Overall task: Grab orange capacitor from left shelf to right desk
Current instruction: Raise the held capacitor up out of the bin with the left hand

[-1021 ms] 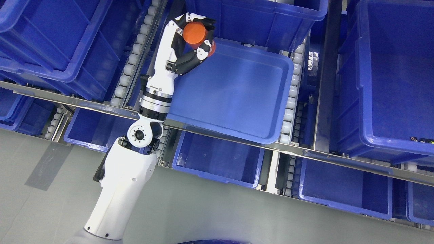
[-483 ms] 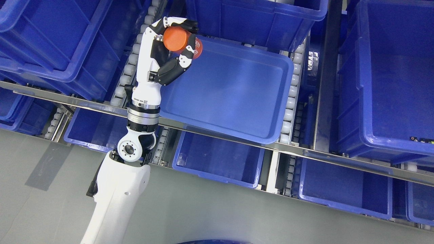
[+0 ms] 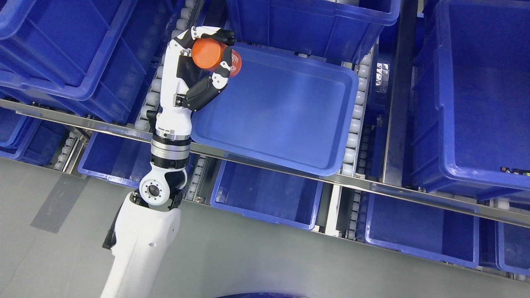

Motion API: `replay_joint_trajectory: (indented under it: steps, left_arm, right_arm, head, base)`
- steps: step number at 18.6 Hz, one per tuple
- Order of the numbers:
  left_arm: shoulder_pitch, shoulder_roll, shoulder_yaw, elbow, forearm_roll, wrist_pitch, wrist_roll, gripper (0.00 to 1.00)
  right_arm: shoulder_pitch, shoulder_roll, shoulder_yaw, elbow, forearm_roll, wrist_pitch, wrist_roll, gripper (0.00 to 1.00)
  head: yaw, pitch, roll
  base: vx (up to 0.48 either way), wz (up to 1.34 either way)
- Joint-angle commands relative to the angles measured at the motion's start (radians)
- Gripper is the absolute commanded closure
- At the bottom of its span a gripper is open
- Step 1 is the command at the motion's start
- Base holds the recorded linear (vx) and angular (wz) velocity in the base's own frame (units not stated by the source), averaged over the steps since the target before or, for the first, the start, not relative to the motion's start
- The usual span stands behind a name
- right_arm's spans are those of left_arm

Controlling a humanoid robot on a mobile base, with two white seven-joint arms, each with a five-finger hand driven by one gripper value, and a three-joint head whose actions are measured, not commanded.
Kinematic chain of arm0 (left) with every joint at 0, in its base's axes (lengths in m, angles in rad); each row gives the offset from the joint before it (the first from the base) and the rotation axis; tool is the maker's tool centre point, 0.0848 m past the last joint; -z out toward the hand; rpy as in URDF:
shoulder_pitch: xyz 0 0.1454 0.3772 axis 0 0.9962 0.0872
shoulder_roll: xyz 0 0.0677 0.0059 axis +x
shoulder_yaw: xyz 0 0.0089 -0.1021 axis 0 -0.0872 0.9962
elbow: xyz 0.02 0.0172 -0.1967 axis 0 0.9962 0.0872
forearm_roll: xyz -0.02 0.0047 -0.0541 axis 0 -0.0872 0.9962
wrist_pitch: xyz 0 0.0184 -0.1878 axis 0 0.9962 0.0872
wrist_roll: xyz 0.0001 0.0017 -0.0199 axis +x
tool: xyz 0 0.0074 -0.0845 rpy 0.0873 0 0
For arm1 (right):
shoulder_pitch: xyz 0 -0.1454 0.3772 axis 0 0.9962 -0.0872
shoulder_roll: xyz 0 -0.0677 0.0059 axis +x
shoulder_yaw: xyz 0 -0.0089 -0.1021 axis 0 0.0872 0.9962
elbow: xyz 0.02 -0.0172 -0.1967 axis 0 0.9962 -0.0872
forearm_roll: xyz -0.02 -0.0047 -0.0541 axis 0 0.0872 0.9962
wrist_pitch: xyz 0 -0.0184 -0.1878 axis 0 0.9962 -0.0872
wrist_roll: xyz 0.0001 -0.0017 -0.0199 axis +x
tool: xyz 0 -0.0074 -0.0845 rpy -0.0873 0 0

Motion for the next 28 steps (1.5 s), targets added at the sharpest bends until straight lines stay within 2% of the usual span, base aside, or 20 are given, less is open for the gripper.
replay_joint_trajectory:
  steps: [1, 14, 28]
  left_arm:
    - [0.048, 0.018, 0.003, -0.028, 0.0, -0.005, -0.021, 0.97]
    - [0.044, 0.018, 0.009, -0.028, 0.0, -0.037, -0.021, 0.97]
    - [0.038, 0.018, 0.024, -0.028, 0.0, -0.038, -0.021, 0.97]
  right_arm:
    - [-0.001, -0.017, -0.011, -0.034, 0.005, 0.001, 0.001, 0.0]
    - [-0.001, -0.017, -0.011, -0.034, 0.005, 0.001, 0.001, 0.0]
    - [-0.001, -0.017, -0.011, -0.034, 0.005, 0.001, 0.001, 0.0]
  head:
    - [0.0, 0.0, 0.0]
    - [0.0, 0.0, 0.0]
    - [0.0, 0.0, 0.0]
  base:
    - [0.0, 0.0]
    - [-0.019, 0.0]
    - [-0.164, -0.11]
